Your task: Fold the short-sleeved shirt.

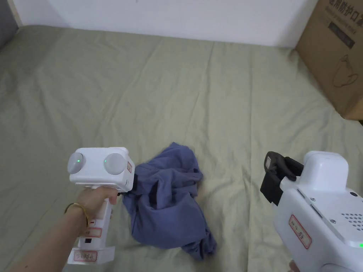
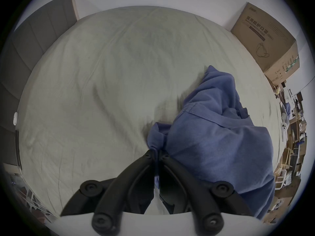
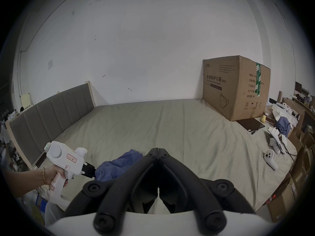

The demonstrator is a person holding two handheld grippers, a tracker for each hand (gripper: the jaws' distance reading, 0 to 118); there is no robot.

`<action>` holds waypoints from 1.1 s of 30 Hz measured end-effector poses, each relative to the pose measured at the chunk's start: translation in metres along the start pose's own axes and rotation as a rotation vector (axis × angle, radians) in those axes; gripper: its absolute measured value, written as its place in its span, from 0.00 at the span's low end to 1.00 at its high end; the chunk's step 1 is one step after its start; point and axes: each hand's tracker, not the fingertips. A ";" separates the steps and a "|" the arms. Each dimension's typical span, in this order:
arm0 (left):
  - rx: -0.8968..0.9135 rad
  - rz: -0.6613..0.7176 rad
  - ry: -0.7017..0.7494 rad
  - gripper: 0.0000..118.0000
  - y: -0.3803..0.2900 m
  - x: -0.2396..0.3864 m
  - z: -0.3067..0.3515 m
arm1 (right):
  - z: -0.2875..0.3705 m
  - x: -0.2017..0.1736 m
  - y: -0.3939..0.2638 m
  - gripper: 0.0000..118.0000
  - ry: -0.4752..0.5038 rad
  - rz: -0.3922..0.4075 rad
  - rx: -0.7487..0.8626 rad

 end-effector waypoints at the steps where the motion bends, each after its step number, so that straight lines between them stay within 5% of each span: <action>1: 0.012 -0.001 0.001 0.02 -0.002 -0.001 0.005 | 0.001 -0.001 0.002 0.00 0.005 0.006 0.001; 11: 0.314 0.170 -0.119 0.01 -0.039 -0.022 0.075 | -0.078 -0.013 0.067 0.03 0.128 0.053 -0.172; 13: 0.337 0.179 -0.135 0.01 -0.044 -0.022 0.079 | -0.115 -0.025 0.077 0.31 0.156 0.076 -0.266; 15: 0.356 0.176 -0.135 0.01 -0.050 -0.022 0.085 | -0.152 -0.039 0.082 0.73 0.189 0.106 -0.369; 17: 0.358 0.154 -0.135 0.01 -0.052 -0.021 0.083 | -0.196 -0.057 0.073 1.00 0.177 0.152 -0.498; 26: 0.341 0.241 -0.183 0.01 -0.062 -0.043 0.069 | -0.330 -0.104 -0.016 0.89 0.019 0.256 -0.804; 28: 0.334 0.257 -0.182 0.01 -0.064 -0.048 0.065 | -0.343 -0.106 -0.031 0.71 -0.002 0.237 -0.820; 29: 0.331 0.260 -0.179 0.01 -0.064 -0.050 0.062 | -0.343 -0.104 -0.036 0.50 -0.001 0.215 -0.821; 31: 0.322 0.267 -0.169 0.01 -0.063 -0.053 0.055 | -0.343 -0.101 -0.043 0.36 0.043 0.134 -0.852; 33: 0.318 0.291 -0.161 0.01 -0.063 -0.055 0.050 | -0.330 -0.099 -0.036 0.01 0.041 0.139 -0.814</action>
